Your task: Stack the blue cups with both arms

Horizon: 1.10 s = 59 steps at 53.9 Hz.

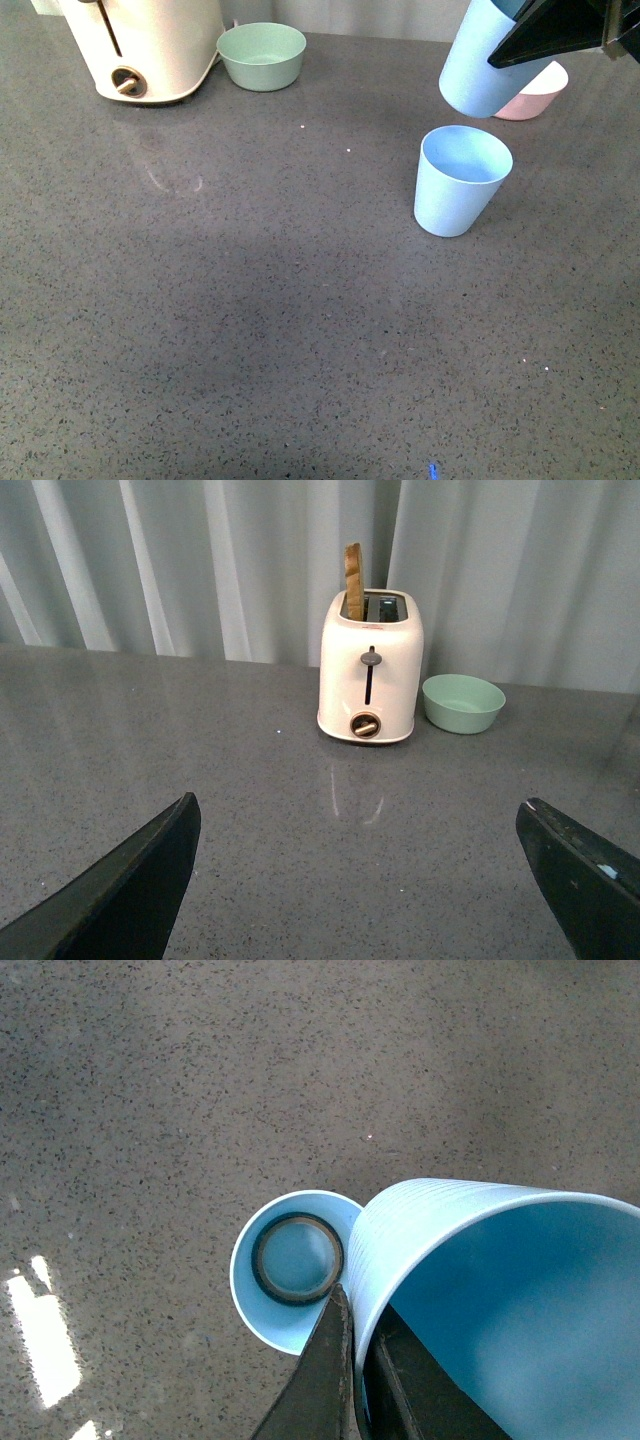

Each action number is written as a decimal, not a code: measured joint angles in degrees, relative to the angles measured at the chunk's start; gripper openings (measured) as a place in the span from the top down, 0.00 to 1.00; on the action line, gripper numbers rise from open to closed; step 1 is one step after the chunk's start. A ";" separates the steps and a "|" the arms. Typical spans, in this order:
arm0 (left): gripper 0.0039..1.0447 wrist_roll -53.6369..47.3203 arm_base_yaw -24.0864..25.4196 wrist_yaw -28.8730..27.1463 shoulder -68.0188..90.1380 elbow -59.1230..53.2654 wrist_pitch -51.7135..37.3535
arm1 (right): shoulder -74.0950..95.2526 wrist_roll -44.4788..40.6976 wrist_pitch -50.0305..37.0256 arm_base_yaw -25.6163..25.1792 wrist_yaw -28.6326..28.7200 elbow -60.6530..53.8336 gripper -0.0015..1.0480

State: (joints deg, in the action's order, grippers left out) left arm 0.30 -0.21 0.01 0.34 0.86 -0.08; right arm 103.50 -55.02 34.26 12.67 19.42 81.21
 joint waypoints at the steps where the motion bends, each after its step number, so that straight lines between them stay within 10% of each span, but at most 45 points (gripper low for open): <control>1: 0.08 0.00 0.00 0.00 0.00 0.00 0.00 | 0.00 0.13 -0.02 0.13 -0.07 -0.09 0.98; 59: 0.08 0.00 0.00 0.00 0.00 0.00 0.00 | 0.35 -2.03 2.97 2.08 -1.22 -3.26 0.98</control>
State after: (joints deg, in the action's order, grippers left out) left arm 0.30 -0.21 0.01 0.34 0.86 -0.08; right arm 103.85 -57.06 37.23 14.74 18.20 77.95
